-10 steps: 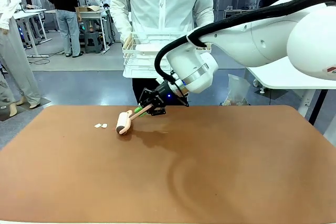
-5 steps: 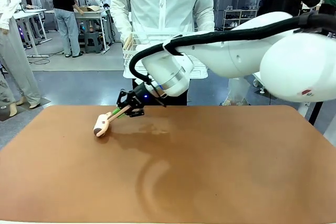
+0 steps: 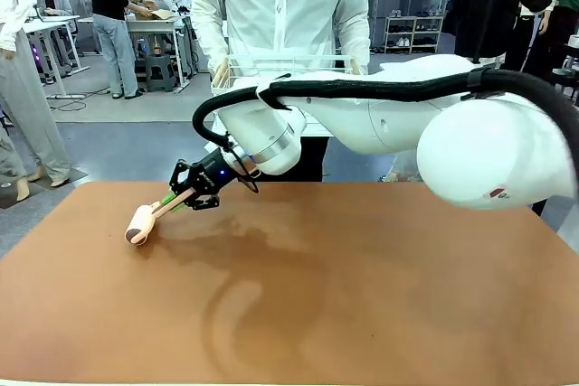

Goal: Clean the table.
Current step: Clean the table with the Lint Roller when the human lifts the Dish drying rack.

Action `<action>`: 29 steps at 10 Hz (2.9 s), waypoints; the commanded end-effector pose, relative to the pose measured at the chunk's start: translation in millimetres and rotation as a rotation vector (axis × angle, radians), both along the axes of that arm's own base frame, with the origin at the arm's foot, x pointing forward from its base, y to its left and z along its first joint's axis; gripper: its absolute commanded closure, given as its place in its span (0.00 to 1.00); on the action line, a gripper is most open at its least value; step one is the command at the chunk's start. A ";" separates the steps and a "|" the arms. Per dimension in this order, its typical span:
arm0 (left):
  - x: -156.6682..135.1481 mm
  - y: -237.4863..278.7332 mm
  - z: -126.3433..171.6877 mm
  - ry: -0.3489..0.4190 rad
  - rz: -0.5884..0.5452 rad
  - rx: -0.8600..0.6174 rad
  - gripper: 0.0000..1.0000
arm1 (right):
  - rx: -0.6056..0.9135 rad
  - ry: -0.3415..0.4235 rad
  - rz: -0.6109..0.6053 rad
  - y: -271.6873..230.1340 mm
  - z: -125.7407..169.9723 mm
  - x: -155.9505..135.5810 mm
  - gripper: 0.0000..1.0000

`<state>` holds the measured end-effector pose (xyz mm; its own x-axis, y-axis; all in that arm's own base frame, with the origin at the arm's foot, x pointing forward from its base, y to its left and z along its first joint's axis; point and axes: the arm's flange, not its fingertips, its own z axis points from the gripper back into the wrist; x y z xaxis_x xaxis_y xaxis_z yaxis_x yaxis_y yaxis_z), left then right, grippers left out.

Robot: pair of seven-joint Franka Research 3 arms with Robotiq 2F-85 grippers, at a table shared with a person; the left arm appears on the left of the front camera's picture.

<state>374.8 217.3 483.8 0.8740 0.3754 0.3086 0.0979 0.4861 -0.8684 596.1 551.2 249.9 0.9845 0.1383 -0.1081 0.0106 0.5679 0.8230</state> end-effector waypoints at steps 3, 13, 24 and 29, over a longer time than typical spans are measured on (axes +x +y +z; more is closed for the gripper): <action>-2.2 1.7 1.1 -0.012 -0.006 -0.012 0.00 | 0.076 0.041 -0.038 -10.6 46.1 18.3 0.79; -2.2 1.7 1.1 -0.012 -0.006 -0.012 0.00 | -0.187 -0.201 0.018 -191.8 158.8 -58.7 0.79; -2.2 1.7 1.1 -0.012 -0.006 -0.012 0.00 | -0.838 -0.469 -0.097 -410.7 256.4 -134.7 0.79; -2.2 1.7 1.1 -0.012 -0.006 -0.012 0.00 | -0.894 -0.414 -0.126 -450.3 246.6 -153.3 0.79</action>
<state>374.5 217.8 483.8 0.8735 0.3765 0.3085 0.0969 0.4866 -0.8682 446.7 100.2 494.9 0.9653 0.0991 0.2416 -0.1212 0.9895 0.0782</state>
